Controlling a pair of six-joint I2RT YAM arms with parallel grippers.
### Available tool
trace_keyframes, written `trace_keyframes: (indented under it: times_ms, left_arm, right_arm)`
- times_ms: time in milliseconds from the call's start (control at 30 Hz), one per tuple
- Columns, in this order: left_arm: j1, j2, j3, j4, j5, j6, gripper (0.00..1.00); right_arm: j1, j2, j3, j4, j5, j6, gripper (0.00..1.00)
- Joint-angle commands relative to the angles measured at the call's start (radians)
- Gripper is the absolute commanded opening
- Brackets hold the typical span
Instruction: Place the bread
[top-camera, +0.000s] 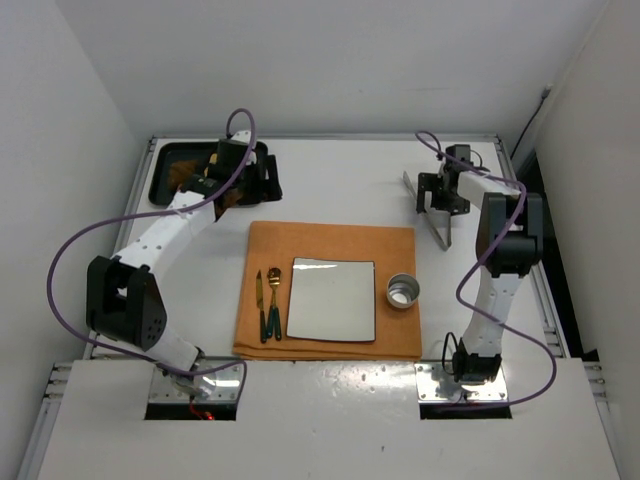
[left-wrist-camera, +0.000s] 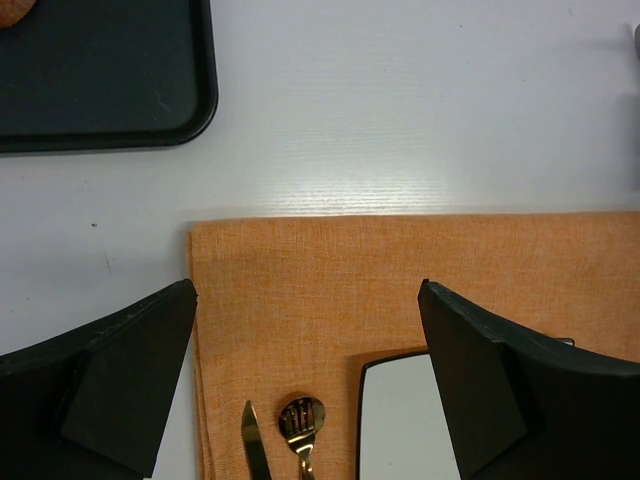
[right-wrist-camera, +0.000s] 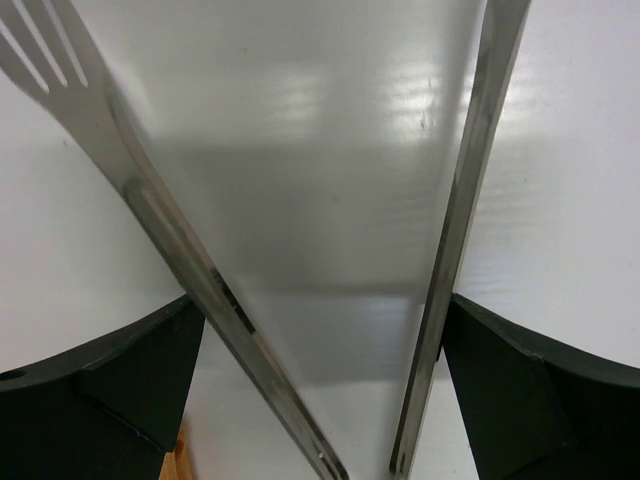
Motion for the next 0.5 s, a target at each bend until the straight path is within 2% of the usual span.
trace_keyframes:
  times_ms: [0, 367, 467]
  left_arm:
    - [-0.006, -0.006, 0.045, 0.003, 0.017, 0.009, 1.0]
    - [-0.006, -0.006, 0.045, 0.003, 0.017, 0.009, 1.0]
    - [-0.006, -0.006, 0.045, 0.003, 0.017, 0.009, 1.0]
  right_arm:
    - [0.0, 0.045, 0.073, 0.013, -0.024, -0.022, 1.0]
    - [0.009, 0.022, 0.001, 0.046, 0.026, 0.018, 1.0]
    - [0.02, 0.013, -0.024, 0.055, 0.074, 0.037, 0.92]
